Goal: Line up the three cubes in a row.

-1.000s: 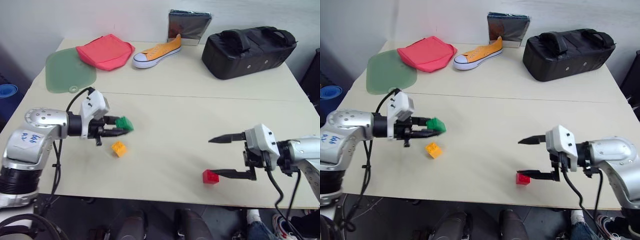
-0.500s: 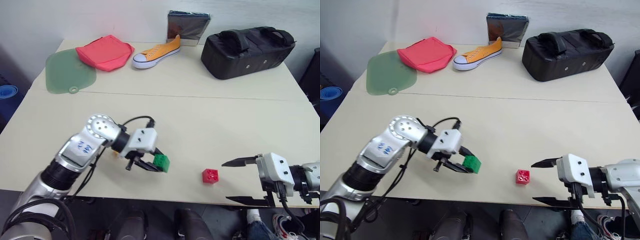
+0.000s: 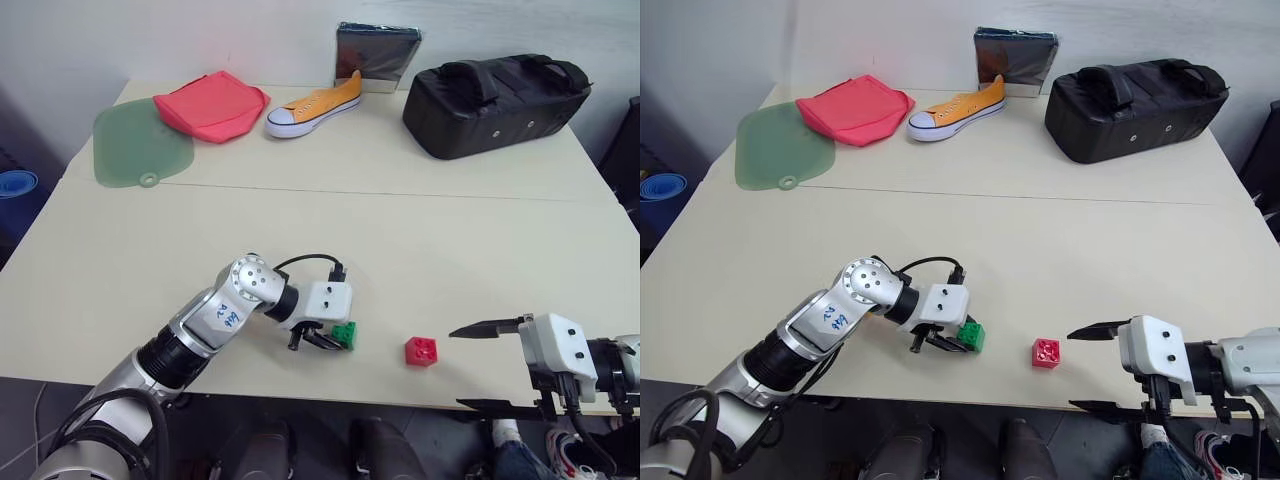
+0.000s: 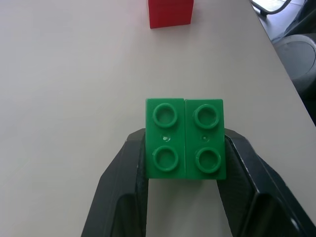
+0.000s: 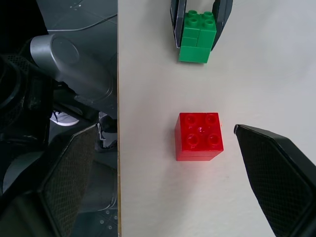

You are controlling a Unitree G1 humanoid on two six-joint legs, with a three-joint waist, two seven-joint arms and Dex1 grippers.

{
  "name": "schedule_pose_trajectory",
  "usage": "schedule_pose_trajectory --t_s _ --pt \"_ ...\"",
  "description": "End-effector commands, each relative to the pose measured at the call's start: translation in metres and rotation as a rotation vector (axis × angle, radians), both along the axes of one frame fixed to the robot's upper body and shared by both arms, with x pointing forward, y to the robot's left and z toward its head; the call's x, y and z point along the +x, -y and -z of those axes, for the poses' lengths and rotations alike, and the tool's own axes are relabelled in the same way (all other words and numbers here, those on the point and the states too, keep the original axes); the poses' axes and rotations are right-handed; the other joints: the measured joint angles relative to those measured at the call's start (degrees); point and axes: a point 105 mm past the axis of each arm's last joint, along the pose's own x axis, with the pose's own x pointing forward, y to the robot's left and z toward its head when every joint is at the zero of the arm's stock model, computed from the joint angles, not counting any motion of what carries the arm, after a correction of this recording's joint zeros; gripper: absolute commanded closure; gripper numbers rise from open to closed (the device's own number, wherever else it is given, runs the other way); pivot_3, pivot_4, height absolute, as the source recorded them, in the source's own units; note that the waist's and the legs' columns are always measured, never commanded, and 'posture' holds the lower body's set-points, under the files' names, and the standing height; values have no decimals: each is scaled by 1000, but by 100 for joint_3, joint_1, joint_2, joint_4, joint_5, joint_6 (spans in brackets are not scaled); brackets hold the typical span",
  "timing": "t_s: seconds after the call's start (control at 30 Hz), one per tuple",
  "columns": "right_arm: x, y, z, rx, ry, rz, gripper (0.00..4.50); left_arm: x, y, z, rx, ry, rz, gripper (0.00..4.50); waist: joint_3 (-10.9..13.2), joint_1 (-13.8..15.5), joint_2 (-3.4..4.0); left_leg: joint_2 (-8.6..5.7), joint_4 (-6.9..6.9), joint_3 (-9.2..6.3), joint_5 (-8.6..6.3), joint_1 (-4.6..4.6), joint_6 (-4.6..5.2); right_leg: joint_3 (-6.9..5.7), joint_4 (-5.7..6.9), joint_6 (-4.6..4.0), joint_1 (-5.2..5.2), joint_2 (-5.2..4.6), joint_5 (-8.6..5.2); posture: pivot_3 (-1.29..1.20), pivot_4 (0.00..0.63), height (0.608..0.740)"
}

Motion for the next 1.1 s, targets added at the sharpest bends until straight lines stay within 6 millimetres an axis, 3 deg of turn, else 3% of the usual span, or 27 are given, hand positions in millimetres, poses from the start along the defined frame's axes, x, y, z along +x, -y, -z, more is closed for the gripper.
schedule_pose_trajectory --t_s 0.03,0.93,0.97,1.1 --pt "2 0 -4 -11 29 -6 0 -2 1 -8 5 31 25 3012 0 -4 0 0 0 0 0 0 -1 0 0 0 0 0 0 0 150 740" --pt "12 -9 -2 14 58 -20 0 -6 -6 -2 158 -32 6 3012 0 -3 0 -1 2 0 2 1 -2 0 4 0 1 0 0 0 150 740" --pt "12 -9 -2 14 59 -21 0 -7 -6 -1 162 -34 7 2276 0 -4 0 -1 2 0 2 2 -2 0 5 0 1 1 0 0 150 740" --pt "13 -8 -2 12 63 -22 0 -6 -6 -5 142 -54 -7 1149 0 1 0 -1 3 0 3 1 -2 0 6 0 0 1 0 0 150 740"
